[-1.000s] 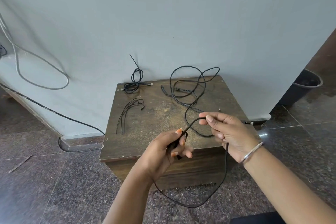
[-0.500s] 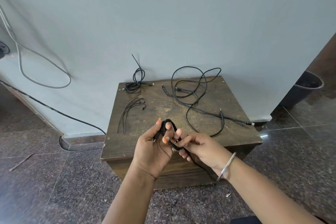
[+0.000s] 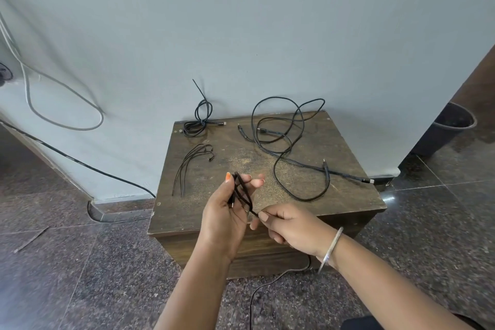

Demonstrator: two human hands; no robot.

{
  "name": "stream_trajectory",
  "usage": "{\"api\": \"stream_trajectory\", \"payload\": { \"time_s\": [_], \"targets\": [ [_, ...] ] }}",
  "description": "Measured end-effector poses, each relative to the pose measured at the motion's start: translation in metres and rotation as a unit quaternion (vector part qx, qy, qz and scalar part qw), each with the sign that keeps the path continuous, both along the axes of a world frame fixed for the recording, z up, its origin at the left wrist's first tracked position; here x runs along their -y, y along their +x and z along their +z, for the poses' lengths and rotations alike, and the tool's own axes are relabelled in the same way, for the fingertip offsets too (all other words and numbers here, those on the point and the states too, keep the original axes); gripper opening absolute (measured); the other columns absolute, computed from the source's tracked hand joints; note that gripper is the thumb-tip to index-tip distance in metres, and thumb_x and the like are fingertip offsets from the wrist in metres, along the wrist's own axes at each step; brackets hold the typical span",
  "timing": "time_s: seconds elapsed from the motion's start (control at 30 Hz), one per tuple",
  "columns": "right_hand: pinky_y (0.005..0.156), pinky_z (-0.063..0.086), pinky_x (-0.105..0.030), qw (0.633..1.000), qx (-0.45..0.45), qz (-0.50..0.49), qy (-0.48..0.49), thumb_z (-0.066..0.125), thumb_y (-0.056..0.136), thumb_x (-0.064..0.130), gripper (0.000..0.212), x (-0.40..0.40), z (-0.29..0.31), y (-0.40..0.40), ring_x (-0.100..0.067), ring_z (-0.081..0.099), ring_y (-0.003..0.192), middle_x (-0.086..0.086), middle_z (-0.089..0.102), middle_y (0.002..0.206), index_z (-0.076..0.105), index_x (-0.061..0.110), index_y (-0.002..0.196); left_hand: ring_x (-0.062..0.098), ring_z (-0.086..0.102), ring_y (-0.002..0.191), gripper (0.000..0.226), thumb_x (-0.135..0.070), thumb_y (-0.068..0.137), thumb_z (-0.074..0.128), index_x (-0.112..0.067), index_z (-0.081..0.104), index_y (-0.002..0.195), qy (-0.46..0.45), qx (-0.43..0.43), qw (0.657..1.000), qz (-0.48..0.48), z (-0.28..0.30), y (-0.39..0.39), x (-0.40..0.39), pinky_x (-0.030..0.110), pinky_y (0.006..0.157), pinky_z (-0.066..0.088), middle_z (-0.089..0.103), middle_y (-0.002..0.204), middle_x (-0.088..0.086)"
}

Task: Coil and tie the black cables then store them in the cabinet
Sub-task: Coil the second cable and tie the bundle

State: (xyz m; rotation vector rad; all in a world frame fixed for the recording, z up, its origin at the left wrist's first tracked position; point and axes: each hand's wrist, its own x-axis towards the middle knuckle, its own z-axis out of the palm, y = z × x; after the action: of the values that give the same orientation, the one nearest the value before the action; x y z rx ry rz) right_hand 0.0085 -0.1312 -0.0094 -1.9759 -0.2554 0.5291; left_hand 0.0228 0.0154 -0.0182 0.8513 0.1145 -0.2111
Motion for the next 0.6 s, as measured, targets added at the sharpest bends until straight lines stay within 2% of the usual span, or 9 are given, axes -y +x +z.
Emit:
{"api": "stream_trajectory", "payload": {
  "time_s": [0.1, 0.13, 0.23, 0.3, 0.33, 0.4, 0.47, 0.53, 0.6],
  "targets": [
    [0.047, 0.029, -0.012, 0.999, 0.005, -0.009, 0.052, 0.045, 0.098, 0.030, 0.035, -0.001, 0.007, -0.003, -0.002, 0.034, 0.043, 0.007, 0.040, 0.049, 0.067, 0.005, 0.087, 0.024, 0.064, 0.107, 0.033, -0.032, 0.097, 0.038, -0.007, 0.060, 0.093, 0.148, 0.046, 0.988, 0.024, -0.006, 0.002, -0.002, 0.041, 0.087, 0.048, 0.071, 0.091, 0.016],
    [0.046, 0.027, -0.013, 0.996, 0.006, -0.026, 0.082, 0.047, 0.097, 0.030, 0.034, -0.001, 0.009, -0.004, -0.004, 0.032, 0.043, 0.008, 0.038, 0.048, 0.066, 0.005, 0.083, 0.023, 0.065, 0.104, 0.034, -0.030, 0.099, 0.036, -0.007, 0.061, 0.093, 0.188, 0.060, 0.980, 0.019, -0.007, 0.002, -0.002, 0.042, 0.091, 0.046, 0.072, 0.091, 0.014],
    [0.044, 0.026, -0.012, 0.986, 0.025, -0.068, 0.148, 0.051, 0.095, 0.024, 0.031, 0.000, 0.013, -0.003, -0.001, 0.032, 0.041, 0.014, 0.039, 0.044, 0.064, 0.009, 0.071, 0.015, 0.063, 0.082, 0.035, -0.030, 0.101, 0.036, -0.009, 0.062, 0.091, 0.285, 0.107, 0.952, -0.037, -0.004, -0.002, 0.002, 0.031, 0.082, 0.048, 0.069, 0.079, 0.003],
    [0.047, 0.031, -0.008, 0.985, 0.060, -0.081, 0.143, 0.053, 0.094, 0.022, 0.031, 0.001, 0.013, -0.002, 0.002, 0.043, 0.042, 0.017, 0.048, 0.042, 0.063, 0.010, 0.067, 0.006, 0.055, 0.071, 0.034, -0.030, 0.102, 0.035, -0.010, 0.060, 0.091, 0.355, 0.145, 0.920, -0.076, -0.003, -0.004, 0.005, 0.020, 0.072, 0.044, 0.058, 0.067, -0.009],
    [0.051, 0.034, -0.007, 0.984, 0.081, -0.089, 0.135, 0.055, 0.093, 0.021, 0.031, 0.002, 0.013, -0.002, 0.004, 0.047, 0.046, 0.018, 0.052, 0.044, 0.064, 0.010, 0.066, 0.005, 0.051, 0.069, 0.033, -0.029, 0.102, 0.036, -0.009, 0.058, 0.089, 0.382, 0.159, 0.906, -0.087, -0.003, -0.004, 0.006, 0.019, 0.070, 0.042, 0.054, 0.066, -0.011],
    [0.056, 0.037, -0.012, 0.979, 0.114, -0.106, 0.130, 0.061, 0.090, 0.022, 0.031, 0.004, 0.011, -0.001, 0.000, 0.047, 0.051, 0.010, 0.055, 0.050, 0.066, 0.007, 0.063, 0.005, 0.047, 0.067, 0.032, -0.026, 0.102, 0.037, -0.008, 0.053, 0.081, 0.410, 0.176, 0.889, -0.103, -0.002, -0.005, 0.008, 0.022, 0.068, 0.038, 0.051, 0.067, -0.012],
    [0.056, 0.041, -0.018, 0.973, 0.129, -0.118, 0.150, 0.065, 0.086, 0.023, 0.032, 0.006, 0.010, 0.001, -0.008, 0.050, 0.052, -0.002, 0.057, 0.053, 0.066, 0.001, 0.063, 0.006, 0.054, 0.066, 0.034, -0.025, 0.103, 0.035, -0.013, 0.054, 0.077, 0.416, 0.182, 0.882, -0.123, -0.002, -0.005, 0.009, 0.023, 0.069, 0.040, 0.058, 0.062, -0.010],
    [0.052, 0.042, -0.017, 0.964, 0.133, -0.148, 0.176, 0.070, 0.080, 0.027, 0.030, 0.009, 0.009, 0.004, -0.008, 0.050, 0.049, -0.003, 0.058, 0.051, 0.067, 0.003, 0.062, 0.014, 0.061, 0.070, 0.039, -0.030, 0.103, 0.033, -0.016, 0.059, 0.078, 0.416, 0.170, 0.881, -0.150, -0.002, -0.006, 0.008, 0.027, 0.073, 0.044, 0.061, 0.055, -0.002],
    [0.049, 0.040, -0.016, 0.955, 0.133, -0.176, 0.196, 0.073, 0.074, 0.032, 0.027, 0.013, 0.009, 0.007, -0.009, 0.050, 0.047, 0.000, 0.058, 0.049, 0.067, 0.010, 0.059, 0.015, 0.066, 0.073, 0.043, -0.033, 0.103, 0.032, -0.018, 0.060, 0.074, 0.373, 0.138, 0.899, -0.184, -0.002, -0.006, 0.007, 0.023, 0.069, 0.043, 0.055, 0.047, 0.000]
  ]
}}
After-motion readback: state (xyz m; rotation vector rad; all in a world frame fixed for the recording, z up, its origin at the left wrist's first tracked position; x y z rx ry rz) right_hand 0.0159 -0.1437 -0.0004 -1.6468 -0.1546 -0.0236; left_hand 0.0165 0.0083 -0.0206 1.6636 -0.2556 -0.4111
